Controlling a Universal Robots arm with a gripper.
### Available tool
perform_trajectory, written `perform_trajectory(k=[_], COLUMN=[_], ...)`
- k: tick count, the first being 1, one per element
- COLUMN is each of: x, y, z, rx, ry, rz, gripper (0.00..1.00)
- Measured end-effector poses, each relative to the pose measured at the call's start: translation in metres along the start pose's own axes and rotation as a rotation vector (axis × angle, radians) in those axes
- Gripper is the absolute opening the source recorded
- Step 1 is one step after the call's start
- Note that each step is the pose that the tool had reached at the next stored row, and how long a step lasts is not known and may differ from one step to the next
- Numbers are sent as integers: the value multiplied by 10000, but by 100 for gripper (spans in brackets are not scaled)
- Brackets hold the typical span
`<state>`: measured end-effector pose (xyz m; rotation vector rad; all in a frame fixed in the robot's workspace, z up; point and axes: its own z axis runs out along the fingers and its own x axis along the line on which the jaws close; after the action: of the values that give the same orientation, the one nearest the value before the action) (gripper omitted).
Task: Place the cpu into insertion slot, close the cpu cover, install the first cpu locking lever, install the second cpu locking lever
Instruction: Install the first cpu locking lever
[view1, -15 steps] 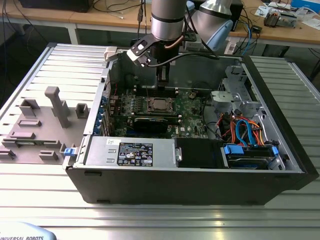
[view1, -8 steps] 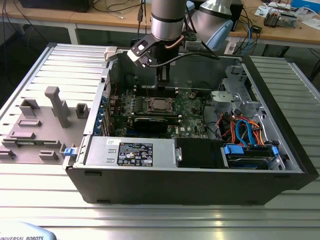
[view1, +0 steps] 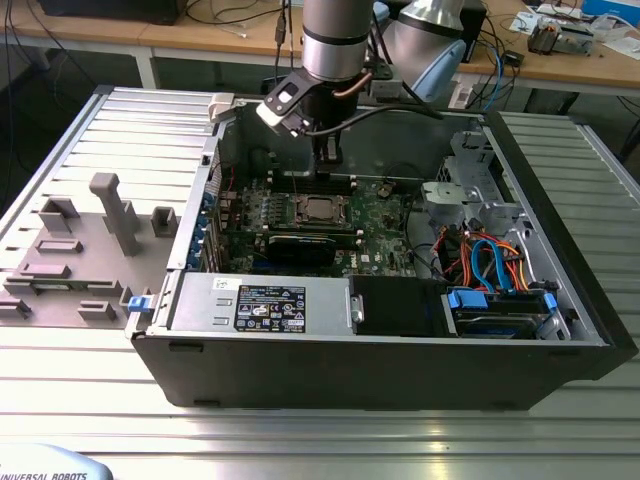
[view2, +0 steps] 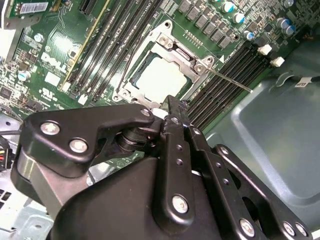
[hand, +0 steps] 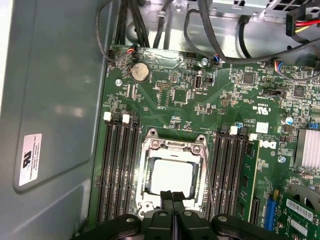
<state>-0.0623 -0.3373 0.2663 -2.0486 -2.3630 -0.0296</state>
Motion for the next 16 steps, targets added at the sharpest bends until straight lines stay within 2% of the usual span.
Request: perform_trajectory(k=[5, 11, 16], x=[0, 0, 0], y=[0, 0, 0], z=[0, 0, 0], rx=[9, 26, 26], ry=[2, 6, 6], rz=[-426, -1166, -1169], gripper=[11, 11, 11])
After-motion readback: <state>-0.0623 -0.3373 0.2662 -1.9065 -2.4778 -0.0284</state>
